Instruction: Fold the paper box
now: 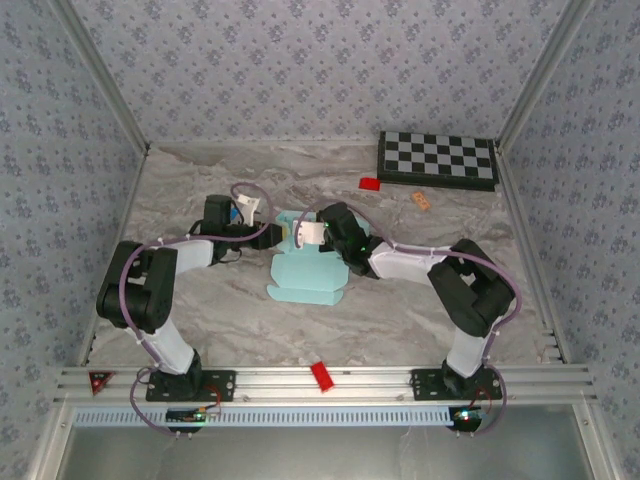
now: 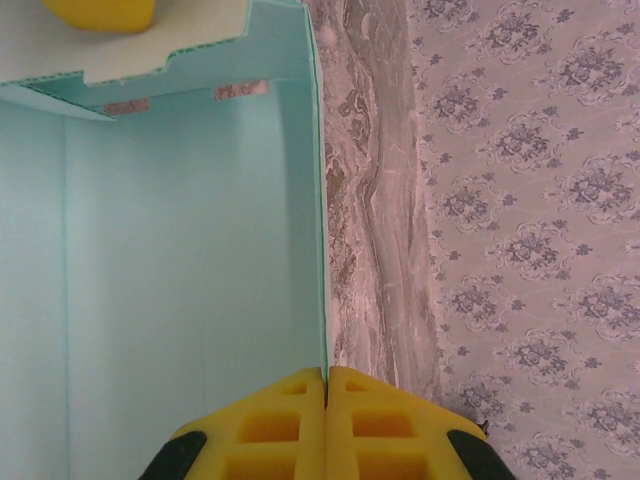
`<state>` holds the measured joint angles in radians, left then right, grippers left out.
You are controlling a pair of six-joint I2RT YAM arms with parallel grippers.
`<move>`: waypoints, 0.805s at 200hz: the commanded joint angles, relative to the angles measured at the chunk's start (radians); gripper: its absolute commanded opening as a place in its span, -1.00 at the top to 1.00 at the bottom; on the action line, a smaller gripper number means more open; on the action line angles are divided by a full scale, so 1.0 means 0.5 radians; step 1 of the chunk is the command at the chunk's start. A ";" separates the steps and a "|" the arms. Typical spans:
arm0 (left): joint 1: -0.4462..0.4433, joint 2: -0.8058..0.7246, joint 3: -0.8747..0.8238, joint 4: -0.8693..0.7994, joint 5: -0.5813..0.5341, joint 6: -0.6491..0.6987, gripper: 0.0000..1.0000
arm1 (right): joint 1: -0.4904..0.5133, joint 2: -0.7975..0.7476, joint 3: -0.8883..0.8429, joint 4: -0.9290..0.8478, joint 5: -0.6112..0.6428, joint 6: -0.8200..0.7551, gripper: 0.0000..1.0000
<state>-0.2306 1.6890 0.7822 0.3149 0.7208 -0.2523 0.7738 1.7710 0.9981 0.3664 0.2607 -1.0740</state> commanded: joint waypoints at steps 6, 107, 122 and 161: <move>0.013 0.005 0.011 -0.010 -0.064 -0.002 0.04 | 0.043 -0.049 -0.051 0.003 0.000 -0.026 1.00; 0.038 -0.025 0.002 0.049 -0.007 -0.041 -0.03 | 0.083 -0.065 -0.110 0.076 0.041 -0.052 1.00; 0.040 -0.022 0.003 0.069 0.064 -0.044 -0.04 | 0.088 -0.057 -0.108 0.080 0.051 -0.051 1.00; 0.038 -0.022 -0.018 0.136 0.217 -0.047 -0.05 | 0.087 -0.047 -0.100 0.083 0.056 -0.053 1.00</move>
<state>-0.2157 1.6890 0.7788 0.3218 0.7452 -0.2684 0.8024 1.7538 0.9600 0.4152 0.2966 -1.0897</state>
